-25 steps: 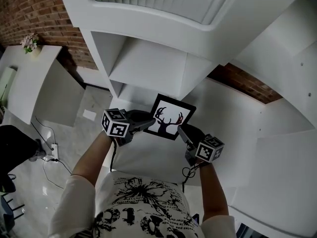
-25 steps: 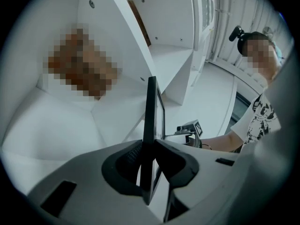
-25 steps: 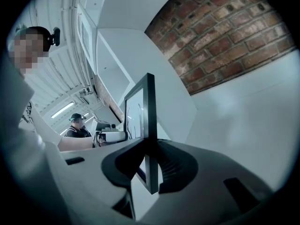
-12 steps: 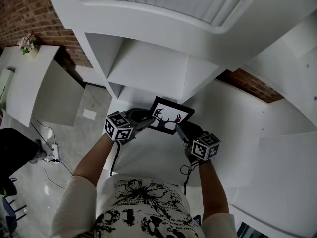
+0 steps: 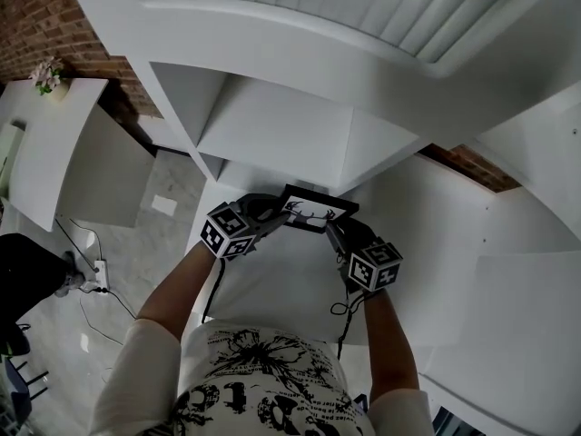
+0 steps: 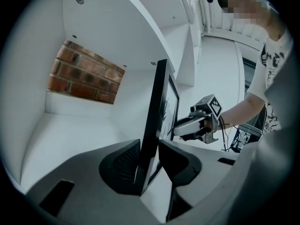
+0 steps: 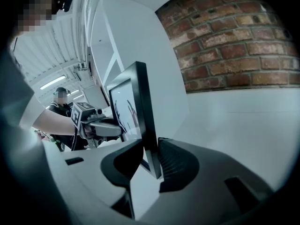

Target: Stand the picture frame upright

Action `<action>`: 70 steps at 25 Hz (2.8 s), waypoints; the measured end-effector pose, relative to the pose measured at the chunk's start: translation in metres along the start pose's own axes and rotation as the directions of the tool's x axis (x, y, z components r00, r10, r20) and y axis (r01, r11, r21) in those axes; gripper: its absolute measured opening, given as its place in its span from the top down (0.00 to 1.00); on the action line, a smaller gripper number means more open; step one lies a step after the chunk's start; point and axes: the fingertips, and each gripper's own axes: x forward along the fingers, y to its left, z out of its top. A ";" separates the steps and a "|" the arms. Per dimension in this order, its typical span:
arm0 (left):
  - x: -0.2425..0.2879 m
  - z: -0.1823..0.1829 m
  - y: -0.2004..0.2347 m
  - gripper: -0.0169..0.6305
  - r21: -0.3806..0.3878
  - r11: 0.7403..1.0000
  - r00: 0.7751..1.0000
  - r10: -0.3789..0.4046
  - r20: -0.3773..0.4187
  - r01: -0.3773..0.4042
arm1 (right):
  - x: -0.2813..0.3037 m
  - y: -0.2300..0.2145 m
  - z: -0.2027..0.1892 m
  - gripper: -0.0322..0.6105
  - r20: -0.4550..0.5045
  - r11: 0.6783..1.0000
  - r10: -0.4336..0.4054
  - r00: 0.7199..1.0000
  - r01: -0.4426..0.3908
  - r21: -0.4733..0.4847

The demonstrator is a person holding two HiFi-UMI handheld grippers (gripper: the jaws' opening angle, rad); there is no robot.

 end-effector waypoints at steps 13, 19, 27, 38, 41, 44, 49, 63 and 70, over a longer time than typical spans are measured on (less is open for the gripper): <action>0.008 -0.002 0.023 0.73 0.056 0.995 0.996 0.085 -0.031 -0.083 | 0.014 -0.007 0.011 0.78 0.018 0.997 -0.063 0.998 0.064 -0.039; 0.010 0.005 0.034 0.70 0.074 0.991 0.992 0.113 -0.059 -0.109 | 0.016 -0.006 0.011 0.77 0.032 0.998 -0.064 0.997 0.064 -0.012; 0.012 0.000 0.035 0.69 0.073 0.987 0.987 0.146 -0.059 -0.142 | 0.020 -0.012 0.007 0.76 0.048 0.998 -0.067 0.997 0.066 0.015; 0.004 0.003 0.028 0.58 0.122 0.952 0.959 0.283 -0.004 -0.280 | 0.013 -0.021 -0.001 0.67 0.073 0.984 -0.179 0.981 0.179 -0.003; -0.016 0.007 0.032 0.57 0.068 0.928 0.930 0.363 0.053 -0.366 | 0.003 -0.023 0.003 0.62 0.090 0.970 -0.237 0.967 0.240 -0.030; -0.041 0.008 0.029 0.61 0.007 0.903 0.898 0.426 0.112 -0.429 | -0.013 -0.018 0.005 0.62 0.118 0.957 -0.277 0.954 0.284 -0.054; -0.070 0.003 0.008 0.82 0.035 0.868 0.864 0.488 0.125 -0.495 | -0.040 0.005 0.003 0.85 0.169 0.959 -0.262 0.950 0.275 -0.060; -0.114 0.024 -0.088 0.96 0.018 0.893 0.885 0.443 0.144 -0.450 | -0.107 0.097 -0.002 0.95 0.235 0.933 -0.224 0.946 0.278 -0.230; -0.135 0.054 -0.125 0.96 0.044 0.901 0.891 0.418 0.178 -0.431 | -0.139 0.112 0.012 0.95 0.320 0.939 -0.219 0.922 0.288 -0.186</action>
